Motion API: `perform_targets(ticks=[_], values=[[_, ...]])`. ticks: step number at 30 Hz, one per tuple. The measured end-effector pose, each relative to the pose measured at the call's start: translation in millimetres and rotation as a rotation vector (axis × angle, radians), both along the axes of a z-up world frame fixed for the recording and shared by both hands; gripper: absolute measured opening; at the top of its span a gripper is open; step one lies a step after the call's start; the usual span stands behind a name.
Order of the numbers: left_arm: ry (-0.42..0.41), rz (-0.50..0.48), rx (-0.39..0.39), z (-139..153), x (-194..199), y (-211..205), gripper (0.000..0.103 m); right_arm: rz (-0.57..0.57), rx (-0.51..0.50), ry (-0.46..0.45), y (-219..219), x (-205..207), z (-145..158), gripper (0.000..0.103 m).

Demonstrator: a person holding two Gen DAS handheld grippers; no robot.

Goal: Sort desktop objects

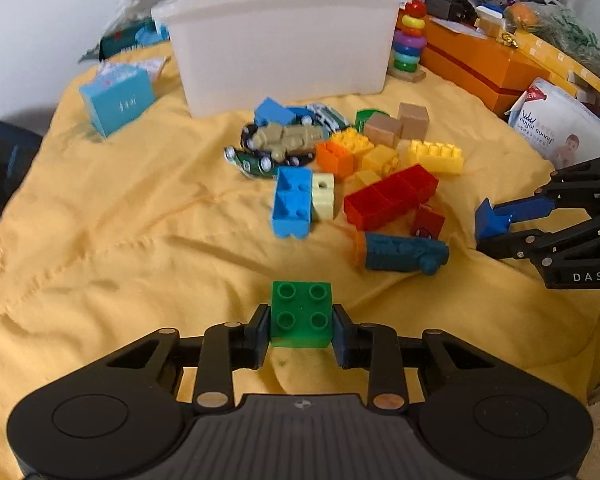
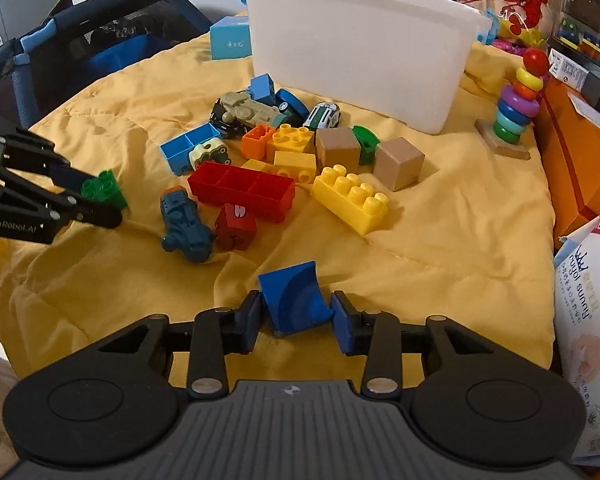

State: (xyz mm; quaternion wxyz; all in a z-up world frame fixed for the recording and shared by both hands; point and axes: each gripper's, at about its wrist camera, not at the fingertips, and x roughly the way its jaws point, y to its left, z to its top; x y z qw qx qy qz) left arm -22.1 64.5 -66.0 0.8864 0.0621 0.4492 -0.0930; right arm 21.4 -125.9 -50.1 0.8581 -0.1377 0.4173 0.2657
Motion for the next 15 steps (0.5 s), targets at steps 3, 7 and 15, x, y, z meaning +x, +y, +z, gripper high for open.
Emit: perform_targets(ticks=[3,7,15], values=[[-0.038,-0.002,0.006,14,1,1,0.035,0.009,-0.015,-0.042,1,-2,11,0.041],[-0.124,-0.016,0.004,48,6,1,0.035,0.002,-0.001,-0.119,-1,5,35,0.041],[-0.346,-0.037,0.042,126,53,1,0.035,-0.015,0.065,-0.295,-1,44,96,0.041]])
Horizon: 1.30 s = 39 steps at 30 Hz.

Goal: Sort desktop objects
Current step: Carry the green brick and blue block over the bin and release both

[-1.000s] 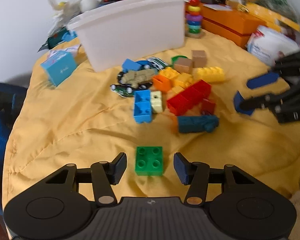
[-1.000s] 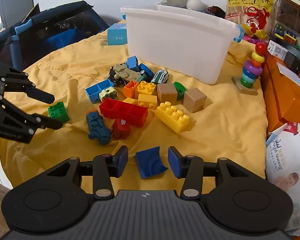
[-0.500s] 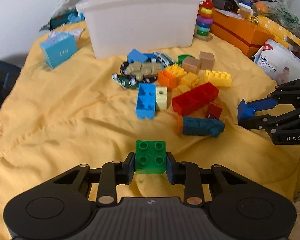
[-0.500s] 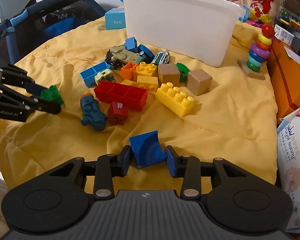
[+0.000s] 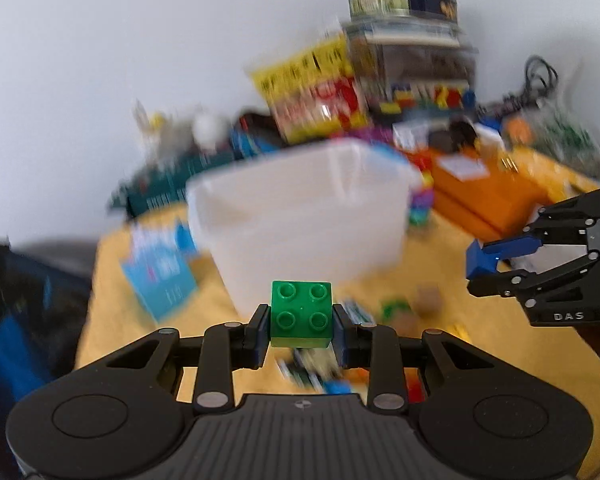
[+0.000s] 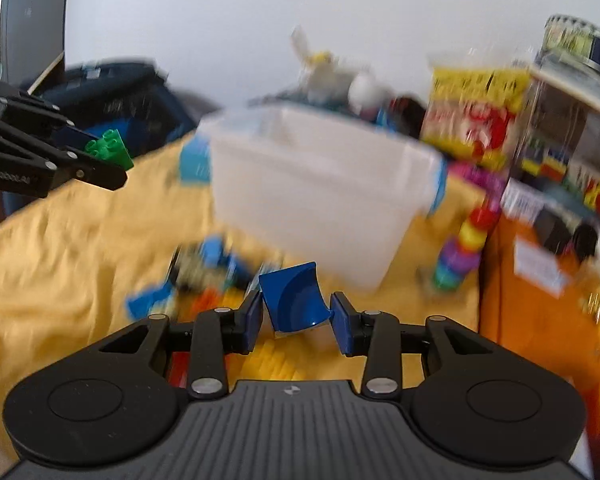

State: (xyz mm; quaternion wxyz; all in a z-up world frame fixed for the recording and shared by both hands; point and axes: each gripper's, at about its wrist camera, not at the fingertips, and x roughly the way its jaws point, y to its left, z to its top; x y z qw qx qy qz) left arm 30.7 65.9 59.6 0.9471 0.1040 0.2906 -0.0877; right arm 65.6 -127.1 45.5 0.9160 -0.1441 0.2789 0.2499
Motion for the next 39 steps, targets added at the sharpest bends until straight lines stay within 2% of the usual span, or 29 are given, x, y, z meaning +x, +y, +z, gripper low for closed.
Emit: perform_targets(ticks=[6,10,14,21,24,26,32,36,37,39], values=[[-0.116,0.009,0.019,38,56,-4,0.035,-0.060,0.069,-0.101,5,56,40,0.041],[-0.131,0.021,-0.010,48,95,-9,0.035,-0.106,0.126,-0.112,9,94,54,0.041],[-0.087,0.050,-0.020,35,134,-16,0.035,-0.154,0.138,-0.089,17,127,49,0.041],[0.048,0.087,0.021,-18,181,-24,0.035,-0.189,0.114,0.023,31,158,16,0.041],[0.068,0.098,0.000,-29,180,-23,0.039,-0.185,0.099,0.057,34,162,4,0.044],[0.069,0.104,0.002,-29,175,-21,0.048,-0.180,0.105,0.061,33,160,2,0.044],[0.011,0.090,-0.007,-8,159,-19,0.054,-0.152,0.138,0.001,27,144,21,0.045],[-0.035,0.082,-0.009,9,131,-19,0.060,-0.116,0.147,-0.026,23,129,33,0.050],[-0.045,0.074,-0.018,11,121,-18,0.064,-0.110,0.151,-0.029,21,124,34,0.050],[-0.049,0.063,-0.030,11,101,-16,0.065,-0.096,0.164,-0.020,15,112,34,0.050]])
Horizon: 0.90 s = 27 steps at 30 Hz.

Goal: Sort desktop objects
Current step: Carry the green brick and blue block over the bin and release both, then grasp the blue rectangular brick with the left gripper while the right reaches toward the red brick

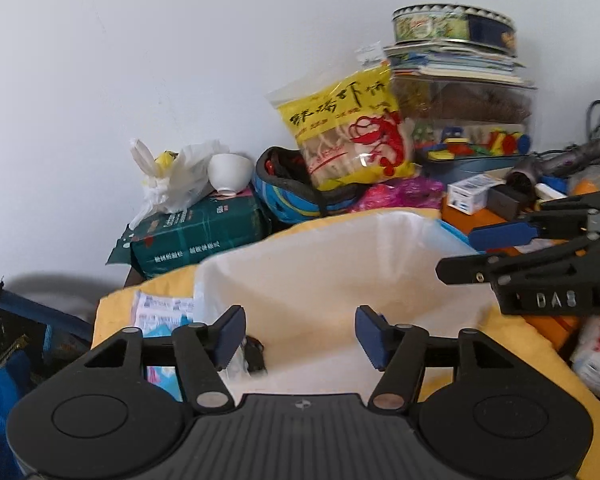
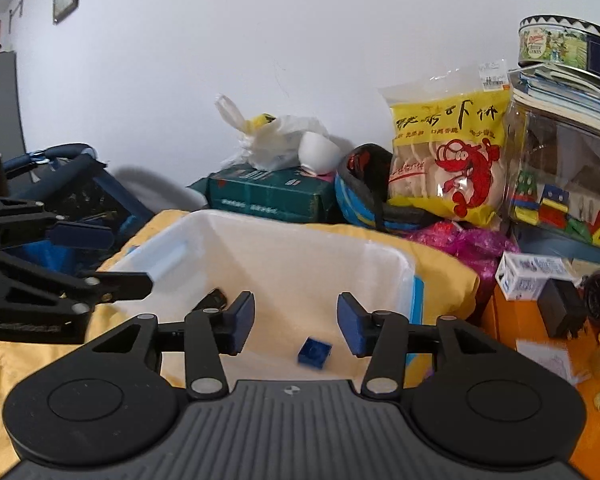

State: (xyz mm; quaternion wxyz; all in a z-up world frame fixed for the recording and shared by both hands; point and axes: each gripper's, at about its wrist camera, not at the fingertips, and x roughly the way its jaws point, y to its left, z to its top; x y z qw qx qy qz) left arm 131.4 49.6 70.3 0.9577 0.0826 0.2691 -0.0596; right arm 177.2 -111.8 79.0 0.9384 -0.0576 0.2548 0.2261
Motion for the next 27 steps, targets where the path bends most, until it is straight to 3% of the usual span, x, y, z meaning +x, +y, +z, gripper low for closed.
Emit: perform_targets(ticks=[3,7,12,16,22,25,27], values=[[0.039,-0.017,-0.019,-15,-33,1,0.065,0.029,0.000,0.023,-7,-23,-10,0.050],[0.155,-0.028,-0.028,-55,-77,-3,0.065,0.056,-0.048,0.087,-12,-58,-37,0.049],[0.326,-0.049,-0.123,-102,-114,-14,0.064,0.123,-0.076,0.242,-19,-97,-84,0.045],[0.401,-0.068,-0.124,-122,-127,-23,0.064,0.113,-0.066,0.324,-23,-117,-108,0.039],[0.389,-0.051,-0.107,-126,-119,-20,0.063,0.111,-0.100,0.331,-20,-126,-119,0.035],[0.331,-0.044,-0.009,-119,-119,-22,0.062,0.155,-0.150,0.216,-15,-132,-107,0.035],[0.318,-0.050,-0.006,-115,-115,-19,0.062,0.223,-0.169,0.172,-8,-134,-101,0.035]])
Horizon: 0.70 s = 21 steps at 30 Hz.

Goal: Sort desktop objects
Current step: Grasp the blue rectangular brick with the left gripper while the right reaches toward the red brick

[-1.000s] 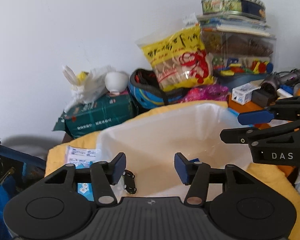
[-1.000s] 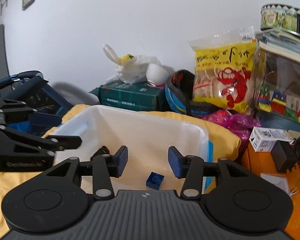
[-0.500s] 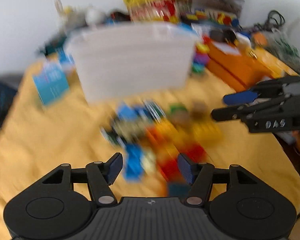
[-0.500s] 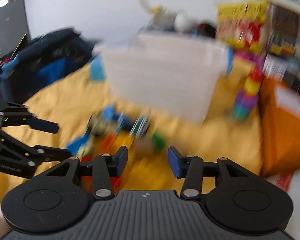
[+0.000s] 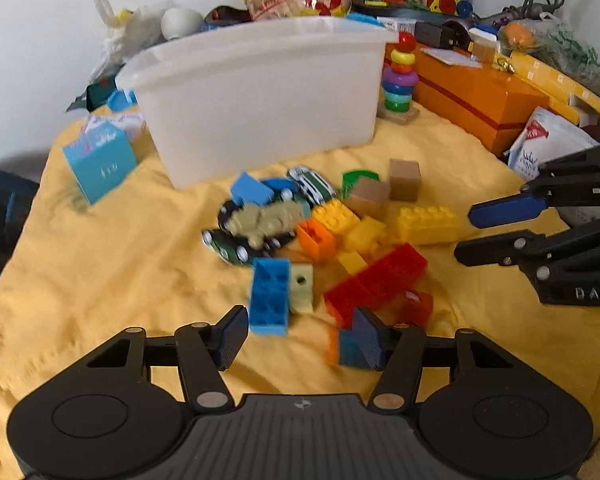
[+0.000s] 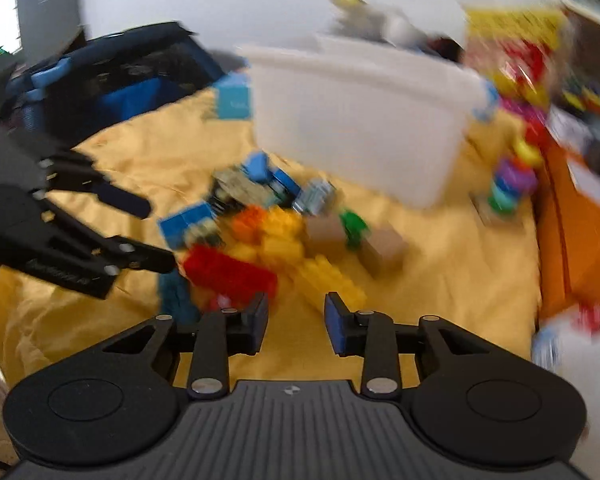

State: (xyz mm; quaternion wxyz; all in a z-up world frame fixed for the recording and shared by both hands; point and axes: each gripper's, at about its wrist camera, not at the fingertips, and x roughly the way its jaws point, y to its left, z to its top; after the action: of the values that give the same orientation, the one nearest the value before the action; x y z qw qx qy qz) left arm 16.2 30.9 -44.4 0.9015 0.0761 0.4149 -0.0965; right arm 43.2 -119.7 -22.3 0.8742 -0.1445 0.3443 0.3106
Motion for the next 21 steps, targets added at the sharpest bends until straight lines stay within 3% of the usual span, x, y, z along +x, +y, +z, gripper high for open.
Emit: perform_targets(ticks=[3,5,9,11,12,16,17,18,21], values=[[-0.007,-0.029,0.016,3,4,0,0.062,0.157,-0.083,-0.035,23,-3,0,0.035],[-0.009,-0.092,0.087,0,7,-8,0.062,0.241,-0.145,-0.069,38,-9,-4,0.035],[0.005,-0.168,0.165,-12,18,-16,0.057,0.263,-0.177,-0.074,56,-6,-11,0.035],[0.030,-0.174,0.186,-17,27,-12,0.043,0.281,-0.190,-0.069,61,-3,-12,0.035],[0.037,-0.176,0.190,-19,29,-9,0.044,0.294,-0.196,-0.064,65,-1,-13,0.035],[0.043,-0.170,0.133,-19,34,9,0.043,0.324,-0.240,-0.047,76,5,-18,0.035],[0.048,-0.161,0.123,-19,34,13,0.040,0.321,-0.249,-0.047,77,6,-20,0.035],[0.052,-0.144,0.108,-17,35,17,0.029,0.310,-0.262,-0.051,78,7,-23,0.035],[0.094,-0.101,0.001,-10,33,29,0.027,0.275,-0.253,-0.059,73,8,-24,0.033]])
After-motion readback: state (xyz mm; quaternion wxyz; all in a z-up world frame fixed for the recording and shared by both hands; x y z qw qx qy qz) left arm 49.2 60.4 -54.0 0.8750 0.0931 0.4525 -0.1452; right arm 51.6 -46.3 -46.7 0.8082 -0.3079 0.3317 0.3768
